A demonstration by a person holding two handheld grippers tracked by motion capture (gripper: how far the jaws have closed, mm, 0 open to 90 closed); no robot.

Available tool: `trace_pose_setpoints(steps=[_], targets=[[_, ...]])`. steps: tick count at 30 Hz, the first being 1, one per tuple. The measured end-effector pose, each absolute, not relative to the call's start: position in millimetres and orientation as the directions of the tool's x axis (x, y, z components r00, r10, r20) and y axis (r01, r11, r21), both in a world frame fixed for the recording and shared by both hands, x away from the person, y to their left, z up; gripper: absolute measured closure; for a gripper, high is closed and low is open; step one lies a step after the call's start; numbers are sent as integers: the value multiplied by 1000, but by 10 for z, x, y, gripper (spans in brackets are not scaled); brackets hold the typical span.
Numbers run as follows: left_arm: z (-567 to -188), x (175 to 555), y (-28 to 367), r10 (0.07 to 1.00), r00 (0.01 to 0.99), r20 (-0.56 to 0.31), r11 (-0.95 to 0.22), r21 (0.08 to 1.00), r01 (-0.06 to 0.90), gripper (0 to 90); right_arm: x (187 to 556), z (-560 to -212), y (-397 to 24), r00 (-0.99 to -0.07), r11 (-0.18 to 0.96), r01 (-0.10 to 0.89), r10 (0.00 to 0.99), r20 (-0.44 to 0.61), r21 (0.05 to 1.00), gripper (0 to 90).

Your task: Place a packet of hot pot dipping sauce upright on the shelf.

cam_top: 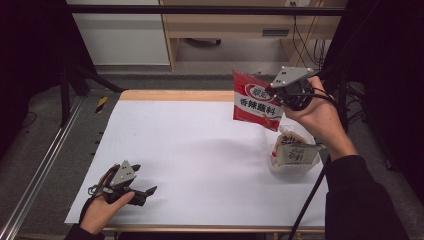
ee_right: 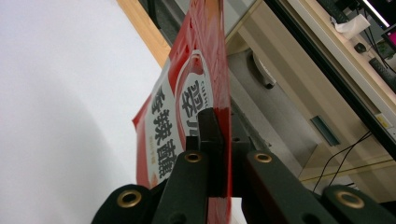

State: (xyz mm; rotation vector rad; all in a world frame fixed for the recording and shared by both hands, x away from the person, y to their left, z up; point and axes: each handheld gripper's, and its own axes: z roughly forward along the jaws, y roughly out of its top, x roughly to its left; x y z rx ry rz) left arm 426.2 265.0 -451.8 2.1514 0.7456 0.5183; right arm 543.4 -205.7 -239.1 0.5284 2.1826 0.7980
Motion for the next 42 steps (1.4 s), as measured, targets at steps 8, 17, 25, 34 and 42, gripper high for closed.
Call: trace_pose_setpoints(steps=[8, 17, 25, 34, 42], targets=[[-4528, 4246, 2637, 653, 748, 117, -525, 782, 335, 65, 5524, -2437, -2127, -616, 703, 143, 614, -493, 697, 896], [-4530, 4244, 2623, 645, 754, 121, -533, 779, 331, 65, 5549, -2486, -2246, -600, 697, 170, 634, -488, 697, 896], [-4535, 4244, 2614, 644, 756, 122, -536, 776, 332, 65, 5573, -2528, -2341, -580, 680, 200, 662, -474, 706, 896], [-4539, 4244, 2605, 640, 759, 121, -538, 775, 330, 65, 5556, -2578, -2485, -567, 667, 222, 682, -462, 711, 896], [-4538, 4244, 2602, 639, 760, 120, -539, 775, 330, 65, 5522, -2592, -2614, -549, 655, 243, 701, -455, 715, 896]])
